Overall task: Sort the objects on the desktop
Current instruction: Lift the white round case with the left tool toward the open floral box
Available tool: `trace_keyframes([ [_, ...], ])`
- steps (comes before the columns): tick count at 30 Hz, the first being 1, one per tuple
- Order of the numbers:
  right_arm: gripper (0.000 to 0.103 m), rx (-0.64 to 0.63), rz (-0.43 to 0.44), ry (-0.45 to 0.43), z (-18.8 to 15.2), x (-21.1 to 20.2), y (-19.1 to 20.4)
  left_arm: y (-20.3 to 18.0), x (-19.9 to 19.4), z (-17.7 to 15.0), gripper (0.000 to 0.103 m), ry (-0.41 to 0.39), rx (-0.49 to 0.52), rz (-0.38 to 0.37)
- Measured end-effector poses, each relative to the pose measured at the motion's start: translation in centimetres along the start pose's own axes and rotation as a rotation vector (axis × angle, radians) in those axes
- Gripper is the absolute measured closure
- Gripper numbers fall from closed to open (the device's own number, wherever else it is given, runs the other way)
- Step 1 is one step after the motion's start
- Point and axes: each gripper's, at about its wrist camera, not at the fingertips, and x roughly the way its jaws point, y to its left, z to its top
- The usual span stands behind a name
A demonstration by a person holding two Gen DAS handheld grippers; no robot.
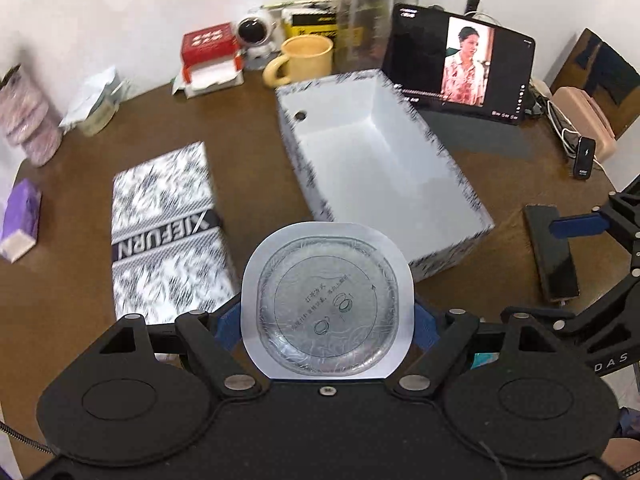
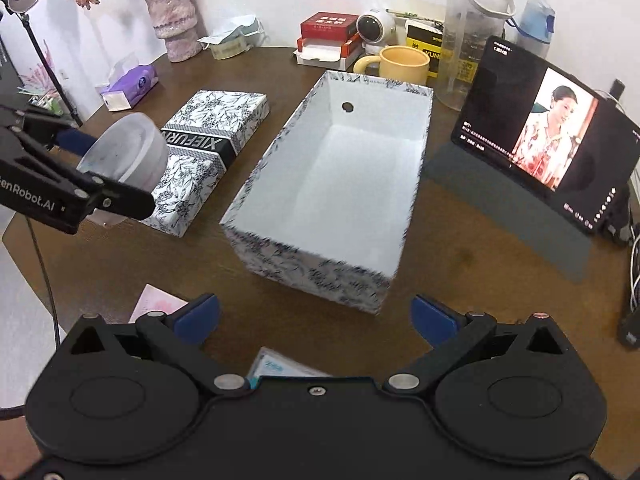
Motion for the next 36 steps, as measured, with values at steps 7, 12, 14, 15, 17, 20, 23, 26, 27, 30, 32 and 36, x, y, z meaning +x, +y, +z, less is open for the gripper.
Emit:
trace_keyframes([
  [7, 0.000, -0.068, 0.033, 0.007, 1.7, 0.4, -0.6, -2.1, 0.6, 3.7, 0.023, -0.016, 0.032, -0.005],
  [12, 0.000, -0.120, 0.058, 0.019, 2.9, 1.0, -1.9, -2.8, 1.7, 5.9, 0.023, -0.011, 0.040, -0.004],
  [14, 0.000, -0.140, 0.068, 0.025, 3.4, 1.3, -2.3, -3.0, 2.2, 6.8, 0.023, -0.008, 0.040, -0.005],
  [15, 0.000, -0.151, 0.072, 0.028, 3.7, 1.4, -2.6, -3.1, 2.5, 7.2, 0.023, -0.006, 0.039, -0.006],
  [17, 0.000, -0.171, 0.082, 0.034, 4.2, 1.7, -3.0, -3.2, 3.3, 8.1, 0.023, -0.001, 0.039, -0.006],
  [20, 0.000, -0.203, 0.096, 0.042, 4.9, 2.2, -3.7, -3.6, 4.5, 9.4, 0.023, 0.008, 0.046, -0.004],
  [23, 0.000, -0.233, 0.117, 0.055, 5.5, 2.8, -4.3, -3.8, 5.8, 10.6, 0.023, 0.020, 0.049, -0.004],
  [26, 0.000, -0.242, 0.141, 0.068, 5.8, 3.6, -4.8, -4.0, 7.2, 11.9, 0.023, 0.030, 0.048, 0.010],
  [27, 0.000, -0.244, 0.149, 0.073, 5.9, 3.8, -5.0, -4.1, 7.8, 12.3, 0.023, 0.032, 0.049, 0.018],
  [30, 0.000, -0.252, 0.173, 0.085, 6.2, 4.6, -5.5, -4.2, 9.5, 13.6, 0.023, 0.047, 0.052, 0.030],
  [32, 0.000, -0.255, 0.187, 0.094, 6.4, 5.2, -5.9, -4.3, 10.8, 14.4, 0.023, 0.059, 0.054, 0.034],
  [36, 0.000, -0.260, 0.215, 0.110, 6.7, 6.2, -6.6, -4.3, 13.7, 15.9, 0.023, 0.085, 0.070, 0.051],
])
